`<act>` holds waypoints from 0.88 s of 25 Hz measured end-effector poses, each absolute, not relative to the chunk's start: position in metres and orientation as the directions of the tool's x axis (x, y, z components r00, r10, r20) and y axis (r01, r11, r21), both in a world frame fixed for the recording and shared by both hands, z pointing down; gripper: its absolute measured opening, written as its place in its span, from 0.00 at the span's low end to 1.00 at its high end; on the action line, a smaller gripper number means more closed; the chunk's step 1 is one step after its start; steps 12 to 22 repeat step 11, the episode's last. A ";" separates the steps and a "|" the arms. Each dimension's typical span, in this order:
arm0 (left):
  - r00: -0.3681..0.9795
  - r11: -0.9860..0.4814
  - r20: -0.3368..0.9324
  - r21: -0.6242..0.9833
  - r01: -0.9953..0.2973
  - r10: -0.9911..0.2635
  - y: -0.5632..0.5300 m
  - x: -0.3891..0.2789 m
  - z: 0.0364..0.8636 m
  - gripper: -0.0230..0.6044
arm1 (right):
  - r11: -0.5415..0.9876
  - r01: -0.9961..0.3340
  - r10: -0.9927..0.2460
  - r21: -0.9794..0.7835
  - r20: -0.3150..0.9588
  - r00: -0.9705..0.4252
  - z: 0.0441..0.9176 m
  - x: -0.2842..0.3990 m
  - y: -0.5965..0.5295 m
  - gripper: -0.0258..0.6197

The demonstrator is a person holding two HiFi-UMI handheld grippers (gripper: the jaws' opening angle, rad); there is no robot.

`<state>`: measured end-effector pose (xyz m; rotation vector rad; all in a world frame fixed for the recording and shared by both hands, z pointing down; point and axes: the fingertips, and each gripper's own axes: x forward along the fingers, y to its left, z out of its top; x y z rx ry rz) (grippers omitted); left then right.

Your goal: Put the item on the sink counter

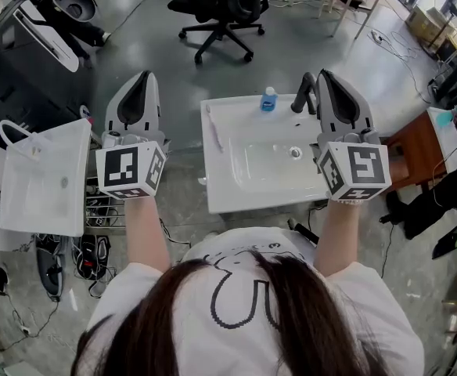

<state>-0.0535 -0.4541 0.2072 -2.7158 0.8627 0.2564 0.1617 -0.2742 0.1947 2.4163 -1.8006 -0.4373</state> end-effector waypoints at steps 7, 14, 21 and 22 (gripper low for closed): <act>0.787 -0.791 -0.293 -0.136 -0.597 -0.544 -0.456 -0.065 0.195 0.05 | -0.296 -0.921 -0.949 0.253 -0.183 0.255 0.192 0.156 -0.273 0.08; 0.791 -0.788 -0.291 -0.159 -0.595 -0.538 -0.452 -0.066 0.195 0.05 | -0.297 -0.921 -0.949 0.252 -0.187 0.255 0.191 0.154 -0.272 0.08; 0.791 -0.788 -0.291 -0.159 -0.595 -0.538 -0.452 -0.066 0.195 0.05 | -0.297 -0.921 -0.949 0.252 -0.187 0.255 0.191 0.154 -0.272 0.08; 0.791 -0.788 -0.291 -0.159 -0.595 -0.538 -0.452 -0.066 0.195 0.05 | -0.297 -0.921 -0.949 0.252 -0.187 0.255 0.191 0.154 -0.272 0.08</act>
